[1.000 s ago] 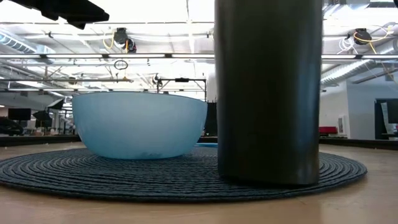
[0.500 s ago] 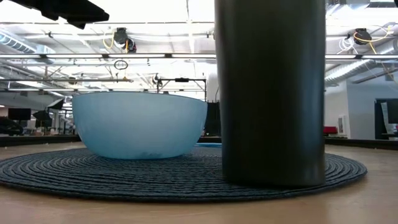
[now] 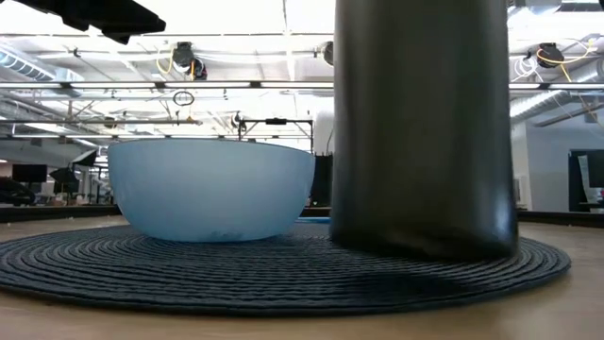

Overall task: Pick & Place Utensil
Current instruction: Put the black cup to the right of the blue bowl on the blue mat

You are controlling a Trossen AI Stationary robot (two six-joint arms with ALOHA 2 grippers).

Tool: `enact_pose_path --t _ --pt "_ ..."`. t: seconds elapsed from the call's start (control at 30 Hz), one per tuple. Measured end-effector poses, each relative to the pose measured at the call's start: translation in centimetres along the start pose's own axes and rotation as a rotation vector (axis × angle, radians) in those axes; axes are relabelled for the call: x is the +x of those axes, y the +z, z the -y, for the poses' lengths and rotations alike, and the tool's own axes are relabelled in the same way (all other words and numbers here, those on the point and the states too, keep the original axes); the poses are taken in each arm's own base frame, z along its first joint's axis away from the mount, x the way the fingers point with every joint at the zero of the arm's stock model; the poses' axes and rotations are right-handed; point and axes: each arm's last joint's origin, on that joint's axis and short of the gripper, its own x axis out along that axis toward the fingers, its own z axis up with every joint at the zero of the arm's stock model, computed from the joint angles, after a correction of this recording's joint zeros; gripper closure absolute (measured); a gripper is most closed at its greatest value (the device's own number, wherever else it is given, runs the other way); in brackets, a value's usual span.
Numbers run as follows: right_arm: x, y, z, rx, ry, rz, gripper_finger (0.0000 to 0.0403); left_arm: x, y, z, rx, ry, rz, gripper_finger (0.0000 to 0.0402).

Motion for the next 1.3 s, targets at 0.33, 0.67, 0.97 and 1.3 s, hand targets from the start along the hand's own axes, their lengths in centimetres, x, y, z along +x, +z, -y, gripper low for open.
enact_pose_path --t 0.33,0.67,0.97,1.3 --pt "-3.7 0.8 -0.4 -0.036 -0.093 0.054 0.0399 0.0 -0.1 0.0 0.000 -0.002 -0.007 0.0309" --pt "-7.0 0.2 2.8 0.033 -0.344 -0.035 0.0399 0.0 -0.1 0.1 0.001 -0.018 -0.006 0.0309" --pt "-7.6 0.1 5.9 0.077 -0.381 -0.072 0.0399 0.0 -0.1 0.1 -0.004 -0.027 -0.006 0.0309" --pt "-7.8 0.2 6.4 0.094 -0.365 -0.070 0.0399 0.0 -0.1 0.1 0.007 -0.028 -0.008 0.0309"
